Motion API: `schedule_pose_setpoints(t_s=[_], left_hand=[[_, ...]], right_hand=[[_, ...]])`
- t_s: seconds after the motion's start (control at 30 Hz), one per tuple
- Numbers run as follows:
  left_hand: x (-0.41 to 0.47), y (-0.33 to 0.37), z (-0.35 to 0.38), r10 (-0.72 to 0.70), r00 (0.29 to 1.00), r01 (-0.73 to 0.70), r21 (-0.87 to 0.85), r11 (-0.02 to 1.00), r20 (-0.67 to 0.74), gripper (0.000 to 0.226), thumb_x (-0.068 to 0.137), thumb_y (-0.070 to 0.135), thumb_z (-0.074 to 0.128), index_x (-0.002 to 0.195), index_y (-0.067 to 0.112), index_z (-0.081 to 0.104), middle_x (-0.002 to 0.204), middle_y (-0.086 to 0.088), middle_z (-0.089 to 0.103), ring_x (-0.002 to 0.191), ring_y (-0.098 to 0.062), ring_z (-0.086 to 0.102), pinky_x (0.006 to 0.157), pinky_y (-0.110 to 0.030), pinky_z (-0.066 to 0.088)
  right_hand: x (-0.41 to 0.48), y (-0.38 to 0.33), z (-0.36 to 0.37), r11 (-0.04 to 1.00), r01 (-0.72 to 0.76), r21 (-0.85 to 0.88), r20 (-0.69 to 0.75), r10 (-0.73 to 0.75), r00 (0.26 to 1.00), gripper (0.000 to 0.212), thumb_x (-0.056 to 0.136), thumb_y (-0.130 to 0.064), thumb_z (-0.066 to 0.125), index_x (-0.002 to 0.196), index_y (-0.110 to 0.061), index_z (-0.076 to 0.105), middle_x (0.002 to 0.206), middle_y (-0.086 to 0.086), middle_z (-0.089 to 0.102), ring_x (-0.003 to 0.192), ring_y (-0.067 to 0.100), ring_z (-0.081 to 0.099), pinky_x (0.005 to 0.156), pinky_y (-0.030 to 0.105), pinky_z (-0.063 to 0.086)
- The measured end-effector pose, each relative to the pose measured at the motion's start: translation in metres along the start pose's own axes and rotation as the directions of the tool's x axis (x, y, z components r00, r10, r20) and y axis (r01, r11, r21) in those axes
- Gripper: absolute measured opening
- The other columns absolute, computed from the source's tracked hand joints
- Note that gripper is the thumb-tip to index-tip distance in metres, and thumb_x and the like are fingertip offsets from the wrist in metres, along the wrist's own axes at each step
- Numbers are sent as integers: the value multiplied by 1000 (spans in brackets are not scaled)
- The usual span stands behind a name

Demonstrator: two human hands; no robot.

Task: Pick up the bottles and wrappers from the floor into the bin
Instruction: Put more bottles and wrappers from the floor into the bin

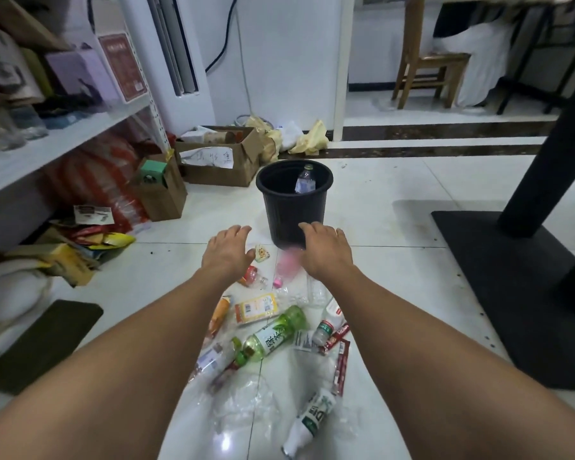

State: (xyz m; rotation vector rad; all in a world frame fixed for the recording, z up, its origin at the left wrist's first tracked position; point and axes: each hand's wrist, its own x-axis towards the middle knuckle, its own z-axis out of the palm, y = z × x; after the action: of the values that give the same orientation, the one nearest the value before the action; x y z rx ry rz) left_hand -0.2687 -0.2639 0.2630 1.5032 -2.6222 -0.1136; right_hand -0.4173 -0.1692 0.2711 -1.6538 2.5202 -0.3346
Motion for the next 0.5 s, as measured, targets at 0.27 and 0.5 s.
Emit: schedule_pose_setpoints(t_s=[0.27,0.5], left_hand=[[-9,-30,29,-6,999,6,-2,1000,36,57,98,33,46,149,19,25,155,-4,27,140,-25,28,114,-38,24],[-13,-39,95,51,994,-48,-41,998,95,57,96,29,47,148,16,27,152,-7,31,137,-28,33,113,-40,27]], right_hand=[[-5,-14,41,999,28,-28,6,-28,1000,61,94,-34,50,149,-20,29,146,4,40,134,26,38,116,41,22],[-17,-5,96,1000,-5,-30,-13,5,1000,59,92,-34,53,146,-20,33,144,6,43,131,26,42,111,39,25]])
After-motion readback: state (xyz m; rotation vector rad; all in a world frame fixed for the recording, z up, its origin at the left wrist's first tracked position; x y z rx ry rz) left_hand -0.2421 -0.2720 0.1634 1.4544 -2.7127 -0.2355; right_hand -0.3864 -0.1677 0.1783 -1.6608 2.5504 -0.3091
